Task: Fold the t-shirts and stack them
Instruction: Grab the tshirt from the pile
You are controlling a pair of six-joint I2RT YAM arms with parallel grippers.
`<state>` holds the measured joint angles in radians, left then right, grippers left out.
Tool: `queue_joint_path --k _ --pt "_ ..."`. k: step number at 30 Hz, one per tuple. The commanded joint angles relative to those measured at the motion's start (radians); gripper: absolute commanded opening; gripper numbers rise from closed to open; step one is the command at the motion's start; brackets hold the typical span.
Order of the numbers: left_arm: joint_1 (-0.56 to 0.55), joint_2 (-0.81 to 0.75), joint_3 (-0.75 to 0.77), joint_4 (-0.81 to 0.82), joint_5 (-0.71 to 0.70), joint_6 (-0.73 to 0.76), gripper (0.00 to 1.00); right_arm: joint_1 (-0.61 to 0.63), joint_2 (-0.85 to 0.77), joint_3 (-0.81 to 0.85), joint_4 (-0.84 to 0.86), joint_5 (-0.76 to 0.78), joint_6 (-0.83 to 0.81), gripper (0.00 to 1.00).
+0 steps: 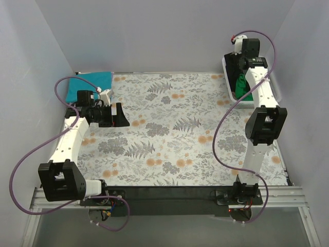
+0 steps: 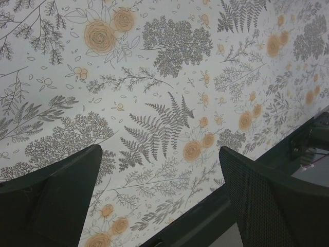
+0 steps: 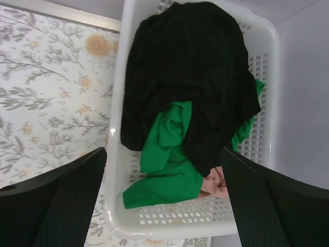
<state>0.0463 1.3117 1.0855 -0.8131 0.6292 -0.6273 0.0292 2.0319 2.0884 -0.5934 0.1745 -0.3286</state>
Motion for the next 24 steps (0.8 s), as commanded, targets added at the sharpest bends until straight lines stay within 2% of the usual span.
queue_joint_path --k 1,6,16,20,24 --pt "0.000 -0.011 0.051 -0.044 0.035 0.026 0.98 -0.064 0.053 0.082 0.000 0.053 0.005 0.98" --pt "0.000 0.014 0.047 -0.070 0.055 0.049 0.98 -0.143 0.125 0.119 0.032 -0.021 0.039 0.99" --pt "0.000 0.106 0.076 -0.130 0.050 0.087 0.98 -0.144 0.226 0.108 0.265 -0.079 0.175 0.98" --pt "0.000 0.123 0.073 -0.126 0.061 0.093 0.98 -0.144 0.238 0.117 0.310 -0.263 0.201 0.98" --pt "0.000 0.123 0.079 -0.120 0.075 0.095 0.98 -0.144 0.246 0.134 0.348 -0.323 0.211 0.98"
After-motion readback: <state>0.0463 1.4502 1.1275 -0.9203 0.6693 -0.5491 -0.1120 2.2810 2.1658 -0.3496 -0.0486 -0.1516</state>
